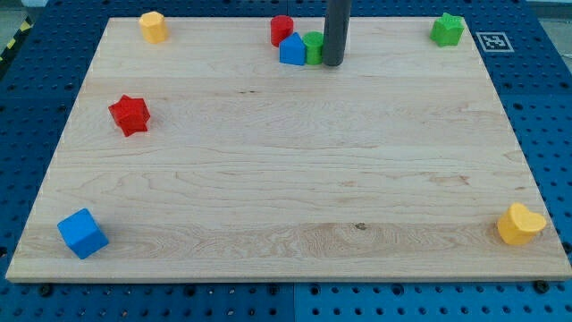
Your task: Move the green star to the right side of the green circle
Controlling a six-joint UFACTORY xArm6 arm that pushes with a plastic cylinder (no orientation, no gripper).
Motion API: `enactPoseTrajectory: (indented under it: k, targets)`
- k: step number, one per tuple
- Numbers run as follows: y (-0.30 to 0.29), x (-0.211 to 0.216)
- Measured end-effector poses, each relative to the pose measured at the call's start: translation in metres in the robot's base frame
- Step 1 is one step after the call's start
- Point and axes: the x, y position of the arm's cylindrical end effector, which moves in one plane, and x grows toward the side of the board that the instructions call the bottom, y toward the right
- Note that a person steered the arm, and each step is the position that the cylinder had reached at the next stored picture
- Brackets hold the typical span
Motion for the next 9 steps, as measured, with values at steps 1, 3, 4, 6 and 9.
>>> enactPoseTrajectory:
  k: [1, 3, 4, 6, 9]
  targets:
    - [0.000, 0.000]
    - [0.124, 0.028]
    - [0.211, 0.037]
    - [0.278, -0.004]
    - [0.232, -0.074]
